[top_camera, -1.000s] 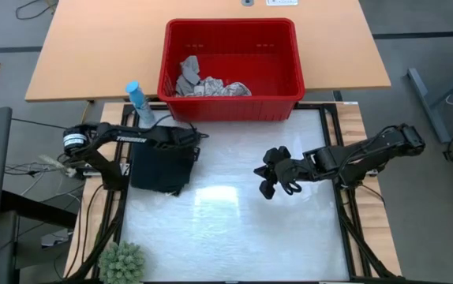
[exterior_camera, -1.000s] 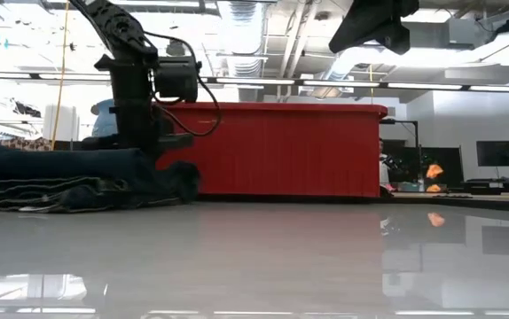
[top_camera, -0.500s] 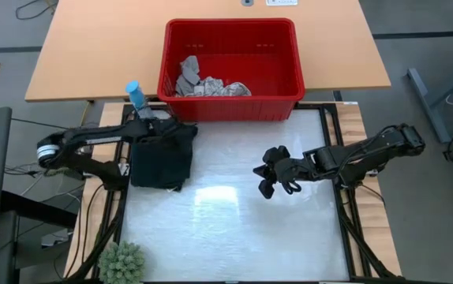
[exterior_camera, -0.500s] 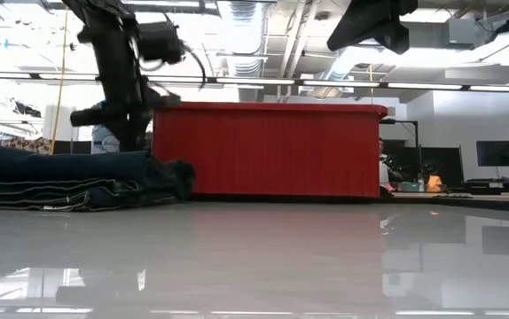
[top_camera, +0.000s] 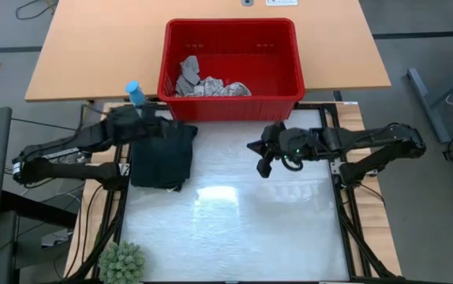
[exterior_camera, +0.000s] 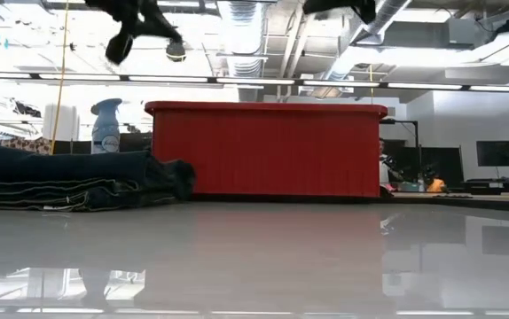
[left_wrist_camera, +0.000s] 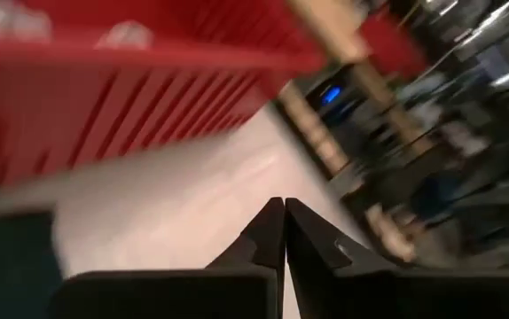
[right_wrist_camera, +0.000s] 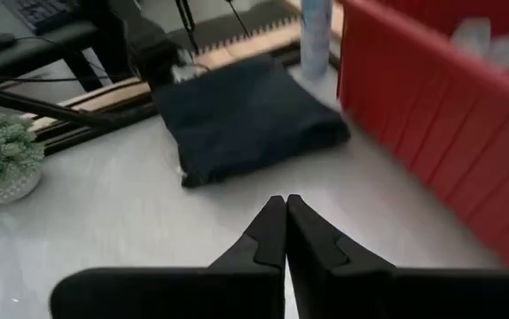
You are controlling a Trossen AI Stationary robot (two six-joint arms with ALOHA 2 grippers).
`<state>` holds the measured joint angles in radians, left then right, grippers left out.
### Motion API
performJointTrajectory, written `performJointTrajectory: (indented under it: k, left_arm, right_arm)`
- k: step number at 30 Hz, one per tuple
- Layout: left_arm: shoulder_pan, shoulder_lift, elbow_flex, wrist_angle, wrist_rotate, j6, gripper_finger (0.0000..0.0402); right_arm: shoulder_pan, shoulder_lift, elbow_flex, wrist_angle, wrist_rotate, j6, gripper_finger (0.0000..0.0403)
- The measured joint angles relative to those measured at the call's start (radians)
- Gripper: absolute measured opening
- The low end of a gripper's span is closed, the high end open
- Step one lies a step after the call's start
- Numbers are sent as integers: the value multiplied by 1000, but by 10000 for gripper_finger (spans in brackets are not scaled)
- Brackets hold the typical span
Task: Fold Laundry from Bin
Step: Fold the gray shorts
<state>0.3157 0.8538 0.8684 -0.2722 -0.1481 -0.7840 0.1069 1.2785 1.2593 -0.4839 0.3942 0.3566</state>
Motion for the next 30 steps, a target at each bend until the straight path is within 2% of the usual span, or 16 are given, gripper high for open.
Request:
performJointTrajectory:
  k: [6,13,17,20,23,27,30]
  left_arm:
    - [-11,-50,1,251,38,223,19]
    - [-56,-24,1,583,98,488,106]
    - [-66,25,2,755,119,545,160]
    - [-44,79,55,710,109,504,186]
    - [-6,157,161,548,102,537,193]
    - [42,303,363,335,24,664,194]
    - [110,436,562,172,-22,742,194]
  right_arm:
    - [-63,0,68,0,22,-139,62]
    - [-149,0,132,-11,26,-268,155]
    - [-185,0,204,-107,26,-346,206]
    - [-227,0,271,-180,35,-389,228]
    - [-291,0,332,-236,68,-462,234]
    - [-416,-1,381,-248,83,-570,232]
    - [-529,-1,388,-238,81,-634,229]
